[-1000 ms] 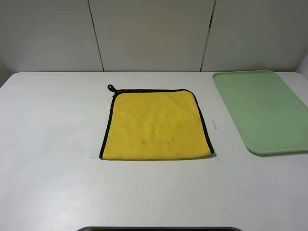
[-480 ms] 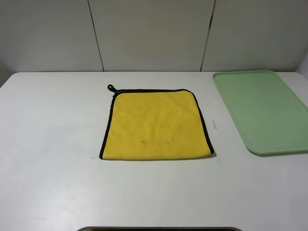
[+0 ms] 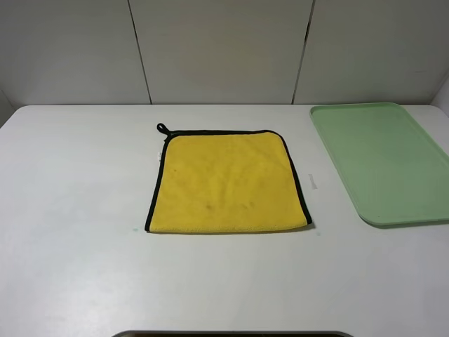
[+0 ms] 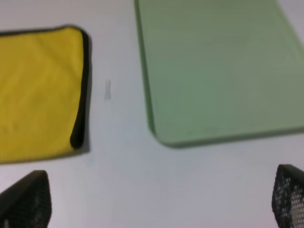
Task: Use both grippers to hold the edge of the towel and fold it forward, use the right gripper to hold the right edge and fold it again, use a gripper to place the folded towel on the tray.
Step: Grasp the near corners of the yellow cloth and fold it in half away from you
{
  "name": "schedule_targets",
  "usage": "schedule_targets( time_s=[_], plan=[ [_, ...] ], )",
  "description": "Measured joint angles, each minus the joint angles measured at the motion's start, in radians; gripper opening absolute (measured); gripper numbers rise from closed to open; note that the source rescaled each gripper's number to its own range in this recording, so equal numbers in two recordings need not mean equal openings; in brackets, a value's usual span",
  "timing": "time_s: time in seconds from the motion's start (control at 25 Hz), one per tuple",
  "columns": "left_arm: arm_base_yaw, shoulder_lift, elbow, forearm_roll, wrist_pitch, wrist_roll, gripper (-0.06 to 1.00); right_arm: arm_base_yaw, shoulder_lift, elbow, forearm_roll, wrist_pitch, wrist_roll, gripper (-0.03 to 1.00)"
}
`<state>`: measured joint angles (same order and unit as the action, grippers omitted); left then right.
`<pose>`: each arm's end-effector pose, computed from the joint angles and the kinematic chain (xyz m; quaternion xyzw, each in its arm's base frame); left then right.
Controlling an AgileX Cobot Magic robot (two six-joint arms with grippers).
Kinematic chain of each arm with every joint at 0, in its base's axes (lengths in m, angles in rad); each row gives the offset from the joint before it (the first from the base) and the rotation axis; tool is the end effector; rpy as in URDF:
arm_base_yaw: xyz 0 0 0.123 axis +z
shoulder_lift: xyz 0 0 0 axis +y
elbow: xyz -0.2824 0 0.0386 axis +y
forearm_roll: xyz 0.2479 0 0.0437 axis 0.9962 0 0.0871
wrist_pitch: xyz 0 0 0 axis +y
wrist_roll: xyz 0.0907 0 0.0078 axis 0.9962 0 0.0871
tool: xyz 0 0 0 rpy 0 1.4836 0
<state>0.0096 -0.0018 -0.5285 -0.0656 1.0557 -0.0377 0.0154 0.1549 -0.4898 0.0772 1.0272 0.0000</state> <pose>-0.0084 -0.0053 0.2856 -0.0183 0.8432 -0.0403 0.5357 0.0213 0.0063 0.2758 -0.0045 0.8850 0.0421 0.4636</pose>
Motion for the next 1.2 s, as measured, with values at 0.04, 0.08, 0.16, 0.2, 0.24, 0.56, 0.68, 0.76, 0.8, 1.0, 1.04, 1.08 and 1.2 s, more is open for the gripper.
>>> schedule_targets(
  time_s=[0.04,0.08,0.16,0.2,0.24,0.56,0.68,0.76,0.8,1.0,1.04,1.08,1.2],
  plan=[
    [0.0,0.004,-0.005,-0.008,0.003,0.0,1.0,0.0,0.026,0.0,0.002,0.0,0.0,1.0],
    [0.0,0.014,-0.008,-0.016,0.005,0.001,1.0,0.0,0.051,-0.005,0.005,0.0,0.0,1.0],
    [0.0,0.067,-0.027,-0.026,0.008,0.007,1.0,0.0,0.098,-0.026,0.007,0.0,0.0,1.0],
    [0.0,0.098,-0.04,-0.026,0.009,0.016,1.0,0.0,0.123,-0.043,0.007,-0.002,-0.012,1.0],
    [0.0,0.139,-0.052,-0.026,0.009,0.03,1.0,0.0,0.143,-0.06,0.007,-0.005,-0.023,1.0],
    [-0.045,0.492,-0.195,-0.029,-0.039,0.169,1.0,0.0,0.351,-0.214,0.012,-0.034,-0.097,1.0],
    [-0.109,0.606,-0.248,-0.024,-0.081,0.211,1.0,0.0,0.435,-0.255,0.034,-0.059,-0.137,1.0],
    [-0.164,0.686,-0.281,-0.014,-0.107,0.266,0.99,0.0,0.499,-0.284,0.052,-0.078,-0.183,1.0],
    [-0.186,0.719,-0.293,-0.003,-0.117,0.294,0.99,0.0,0.526,-0.301,0.066,-0.084,-0.206,1.0],
    [-0.283,0.905,-0.355,0.02,-0.143,0.393,0.99,0.003,0.678,-0.387,0.151,-0.123,-0.346,1.0],
    [-0.297,0.94,-0.364,0.02,-0.15,0.402,0.99,0.012,0.708,-0.403,0.158,-0.133,-0.375,1.0],
    [-0.309,0.967,-0.37,0.02,-0.158,0.409,0.98,0.028,0.734,-0.417,0.162,-0.139,-0.398,1.0],
    [-0.351,1.05,-0.381,0.02,-0.184,0.452,0.98,0.095,0.827,-0.445,0.164,-0.164,-0.464,1.0]
  ],
)
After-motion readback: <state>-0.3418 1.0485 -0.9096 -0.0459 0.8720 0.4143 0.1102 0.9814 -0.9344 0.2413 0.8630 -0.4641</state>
